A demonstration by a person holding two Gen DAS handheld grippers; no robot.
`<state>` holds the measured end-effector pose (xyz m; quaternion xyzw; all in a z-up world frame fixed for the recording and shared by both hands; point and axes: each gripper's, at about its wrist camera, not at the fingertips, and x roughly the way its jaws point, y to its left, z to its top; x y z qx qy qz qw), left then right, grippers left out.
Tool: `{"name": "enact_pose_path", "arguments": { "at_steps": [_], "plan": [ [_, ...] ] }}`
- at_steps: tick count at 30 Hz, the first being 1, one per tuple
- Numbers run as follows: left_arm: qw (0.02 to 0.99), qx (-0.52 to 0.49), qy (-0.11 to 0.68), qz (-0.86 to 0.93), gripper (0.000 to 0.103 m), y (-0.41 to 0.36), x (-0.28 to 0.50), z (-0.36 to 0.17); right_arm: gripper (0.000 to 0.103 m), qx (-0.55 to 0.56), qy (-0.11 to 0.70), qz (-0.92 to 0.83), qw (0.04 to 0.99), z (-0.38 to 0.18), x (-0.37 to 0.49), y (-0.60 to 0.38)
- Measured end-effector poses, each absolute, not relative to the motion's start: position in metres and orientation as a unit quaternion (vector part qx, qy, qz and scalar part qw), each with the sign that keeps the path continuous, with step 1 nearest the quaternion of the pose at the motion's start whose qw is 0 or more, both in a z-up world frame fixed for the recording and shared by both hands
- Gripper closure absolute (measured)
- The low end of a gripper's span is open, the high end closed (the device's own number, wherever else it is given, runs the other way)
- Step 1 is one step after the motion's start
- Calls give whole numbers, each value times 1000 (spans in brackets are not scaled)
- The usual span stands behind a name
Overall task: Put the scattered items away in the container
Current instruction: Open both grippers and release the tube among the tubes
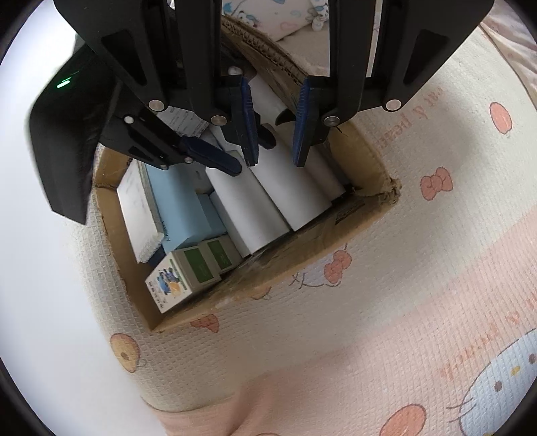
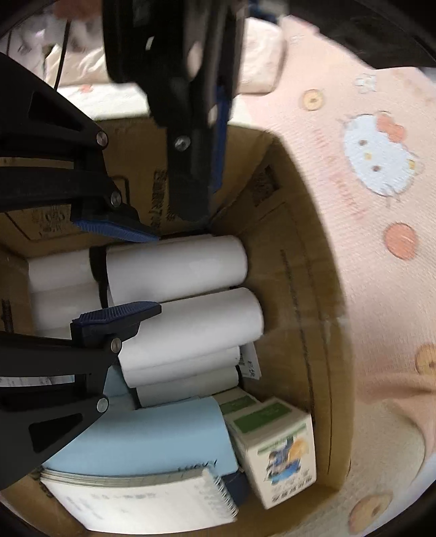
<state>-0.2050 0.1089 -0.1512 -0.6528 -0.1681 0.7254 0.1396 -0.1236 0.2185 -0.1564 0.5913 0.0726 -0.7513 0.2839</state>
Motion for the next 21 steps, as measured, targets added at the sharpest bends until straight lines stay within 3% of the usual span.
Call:
{"name": "enact_pose_path", "arguments": {
  "at_steps": [3,5,8,12,14,15,18,21],
  "plan": [
    [146,-648,-161,730,78,111,-205,-145,69,586,55,-760,275,-141,-118,231],
    [149,-647,-156,732,65,116,-207,-142,69,582,60,-767,264,-133,-111,239],
    [155,-648,-142,732,61,124,-210,-141,68,582,57,-772,249,-127,-102,249],
    [171,-655,-132,724,61,136,-214,-144,68,613,38,-754,231,-140,-95,258],
    [174,-659,-132,719,74,141,-215,-148,68,629,35,-745,217,-148,-90,268],
    [173,-662,-130,718,75,143,-215,-150,69,632,25,-744,218,-149,-84,279],
    [163,-671,-121,713,77,149,-215,-157,78,638,-23,-739,217,-155,-88,286],
    [153,-681,-111,707,78,152,-217,-167,79,641,-16,-742,195,-160,-92,290]
  ]
}}
